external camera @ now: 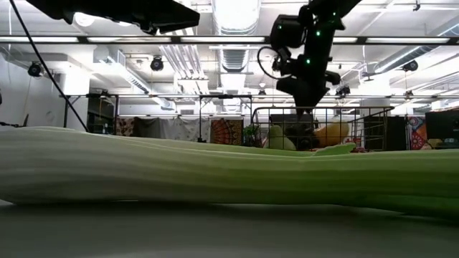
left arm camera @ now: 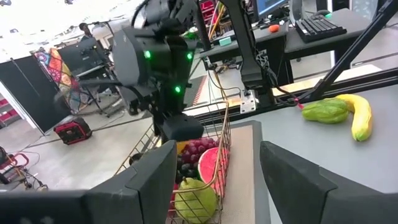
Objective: Build produce basket
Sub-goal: Put the black grape into the wire basket, then put the celery into the wire basket
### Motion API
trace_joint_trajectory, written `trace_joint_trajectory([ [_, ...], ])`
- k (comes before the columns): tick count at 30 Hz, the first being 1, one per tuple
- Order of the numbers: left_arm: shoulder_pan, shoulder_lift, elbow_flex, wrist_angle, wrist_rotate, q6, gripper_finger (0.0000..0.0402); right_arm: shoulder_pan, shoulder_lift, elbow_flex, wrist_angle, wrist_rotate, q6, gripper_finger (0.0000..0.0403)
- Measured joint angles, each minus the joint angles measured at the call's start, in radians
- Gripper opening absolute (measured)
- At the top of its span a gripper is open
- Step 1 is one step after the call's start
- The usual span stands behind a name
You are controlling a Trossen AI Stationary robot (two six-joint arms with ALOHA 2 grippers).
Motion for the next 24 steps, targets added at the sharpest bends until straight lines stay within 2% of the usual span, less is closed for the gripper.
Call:
trace_joint_trajectory([
  [7,0.000,0.000,-0.006,-0.001,0.004,-0.078,0.0212,0.002,-0.028,0.057,-0.013,-0.006,-0.059,0.0186],
  [13,-0.008,0.000,-0.032,-0.001,0.092,-0.185,0.0212,0.031,-0.077,0.096,-0.085,-0.010,-0.070,0.0187],
  [18,-0.039,0.031,-0.035,0.000,0.110,-0.261,0.0212,0.126,-0.150,0.069,-0.083,-0.055,-0.059,0.0187],
  [24,-0.089,0.134,-0.009,0.016,0.112,-0.311,0.0212,0.307,-0.206,0.032,-0.076,-0.055,-0.012,0.0187],
])
